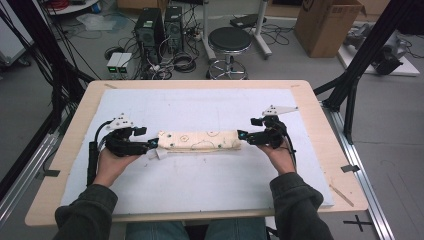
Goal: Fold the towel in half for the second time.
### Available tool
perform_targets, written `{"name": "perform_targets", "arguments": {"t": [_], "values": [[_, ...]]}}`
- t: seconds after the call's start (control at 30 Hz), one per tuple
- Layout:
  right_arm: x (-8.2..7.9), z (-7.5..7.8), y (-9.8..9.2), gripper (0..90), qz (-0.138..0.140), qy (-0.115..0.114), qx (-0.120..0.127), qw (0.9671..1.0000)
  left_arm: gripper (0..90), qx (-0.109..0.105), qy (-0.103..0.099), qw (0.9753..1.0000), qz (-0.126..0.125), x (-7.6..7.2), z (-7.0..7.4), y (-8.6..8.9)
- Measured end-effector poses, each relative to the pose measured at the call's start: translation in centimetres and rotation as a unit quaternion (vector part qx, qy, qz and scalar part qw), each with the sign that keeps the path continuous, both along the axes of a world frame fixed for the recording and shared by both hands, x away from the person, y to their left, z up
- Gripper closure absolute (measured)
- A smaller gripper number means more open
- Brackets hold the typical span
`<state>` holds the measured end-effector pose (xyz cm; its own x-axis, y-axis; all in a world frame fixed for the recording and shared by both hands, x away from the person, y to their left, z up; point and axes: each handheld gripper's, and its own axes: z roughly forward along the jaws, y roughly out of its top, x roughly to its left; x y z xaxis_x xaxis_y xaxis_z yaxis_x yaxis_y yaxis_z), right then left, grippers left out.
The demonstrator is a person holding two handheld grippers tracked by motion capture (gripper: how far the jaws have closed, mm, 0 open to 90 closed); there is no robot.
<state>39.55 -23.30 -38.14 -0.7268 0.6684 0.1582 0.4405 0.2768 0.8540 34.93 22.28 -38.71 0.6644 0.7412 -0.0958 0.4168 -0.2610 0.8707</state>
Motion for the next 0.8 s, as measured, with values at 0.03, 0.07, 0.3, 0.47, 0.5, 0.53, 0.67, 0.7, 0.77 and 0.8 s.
{"name": "perform_targets", "arguments": {"t": [0.03,0.07,0.3,0.47,0.5,0.53,0.67,0.7,0.77,0.8], "values": [[-0.1,0.0,0.0,17.7,0.000,-0.001,0.000,1.0000,31.3,0.001,-0.002,1.0000,-0.001,-0.1,0.0,0.0],[-0.1,0.1,0.0,17.7,0.000,0.000,0.000,1.0000,31.1,0.002,-0.002,1.0000,-0.001,-0.2,0.1,0.0],[-0.5,0.3,-0.4,17.7,0.001,-0.006,0.000,1.0000,30.5,0.007,-0.009,0.9999,-0.003,-0.6,0.4,0.0],[-0.8,0.3,-0.7,17.7,-0.001,-0.005,-0.001,1.0000,29.9,0.009,-0.011,0.9999,-0.005,-0.8,0.5,0.0],[-0.8,0.3,-0.8,17.7,-0.002,-0.006,-0.003,1.0000,29.8,0.008,-0.011,0.9999,-0.004,-0.9,0.5,0.0],[-0.9,0.3,-0.9,17.7,-0.002,-0.005,-0.002,1.0000,29.8,0.009,-0.011,0.9999,-0.004,-0.9,0.5,0.0],[-1.1,0.3,-1.3,17.7,-0.006,-0.007,-0.002,1.0000,29.4,0.010,-0.014,0.9998,-0.004,-1.2,0.5,0.1],[-1.2,0.3,-1.4,17.7,-0.006,-0.006,-0.001,1.0000,29.4,0.010,-0.014,0.9998,-0.004,-1.3,0.5,0.1],[-1.4,0.2,-1.6,17.7,-0.007,-0.006,-0.001,1.0000,29.3,0.011,-0.013,0.9999,-0.003,-1.5,0.4,0.3],[-1.4,0.2,-1.7,17.7,-0.008,-0.009,-0.002,0.9999,29.2,0.010,-0.013,0.9999,-0.003,-1.6,0.3,0.3]]}}
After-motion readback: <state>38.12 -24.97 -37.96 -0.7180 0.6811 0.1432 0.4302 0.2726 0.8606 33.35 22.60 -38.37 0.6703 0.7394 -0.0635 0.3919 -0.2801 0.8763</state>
